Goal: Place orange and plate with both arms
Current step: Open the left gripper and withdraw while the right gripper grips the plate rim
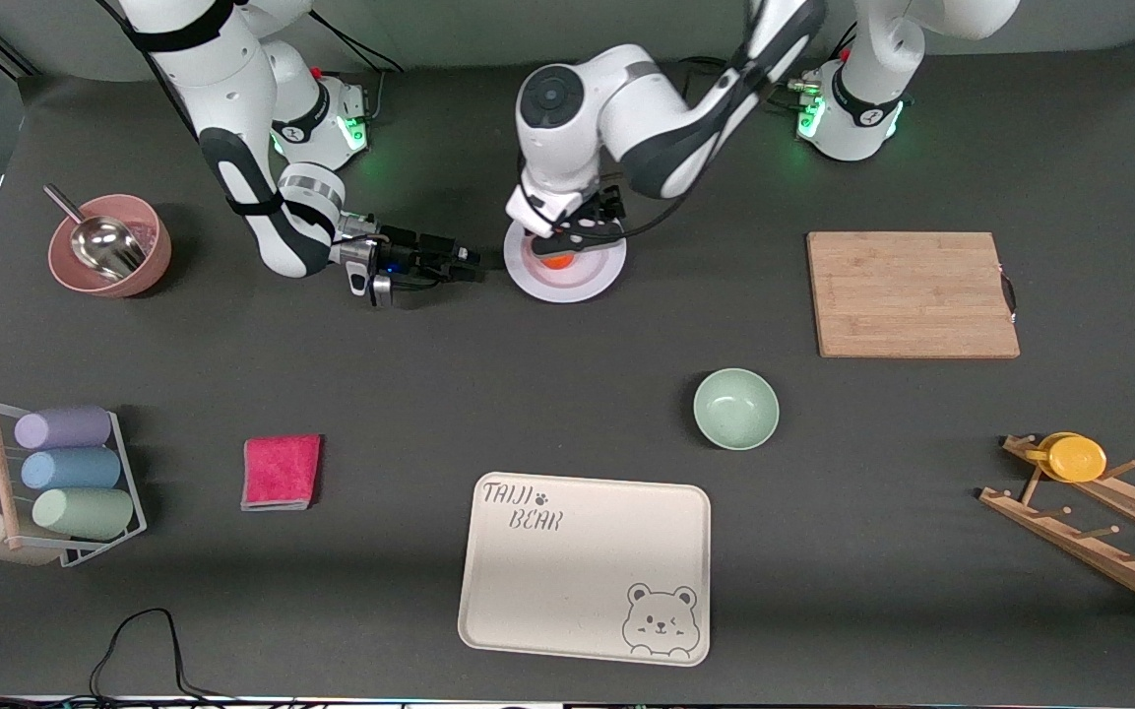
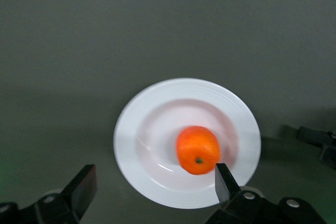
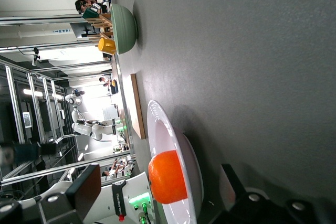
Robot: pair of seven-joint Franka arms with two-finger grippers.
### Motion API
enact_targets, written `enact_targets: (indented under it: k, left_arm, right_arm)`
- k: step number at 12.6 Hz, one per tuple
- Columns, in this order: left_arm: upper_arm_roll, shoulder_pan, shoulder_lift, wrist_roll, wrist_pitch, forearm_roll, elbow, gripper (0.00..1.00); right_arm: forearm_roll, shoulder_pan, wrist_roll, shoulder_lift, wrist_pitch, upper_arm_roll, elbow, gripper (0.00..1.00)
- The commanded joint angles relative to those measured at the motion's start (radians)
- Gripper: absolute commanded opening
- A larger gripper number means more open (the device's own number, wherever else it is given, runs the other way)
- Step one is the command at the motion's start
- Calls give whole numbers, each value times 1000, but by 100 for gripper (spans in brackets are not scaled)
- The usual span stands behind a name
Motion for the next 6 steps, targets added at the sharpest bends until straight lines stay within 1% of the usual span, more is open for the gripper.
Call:
enact_targets:
  k: [1,4,6]
  left_arm:
    - [-12,190,-121,203,-26,-26,-134,100]
    - [-4,463,-237,508,-104,-15,-148,100]
    - [-4,665,-306,778,-142,-14,-145,100]
  right_arm:
    - [59,28,-41,6,-2,0,-6,100]
    - [114,81,-42,9,-8,0,-5,100]
    - [140,113,-55,12,-5,0,-3,100]
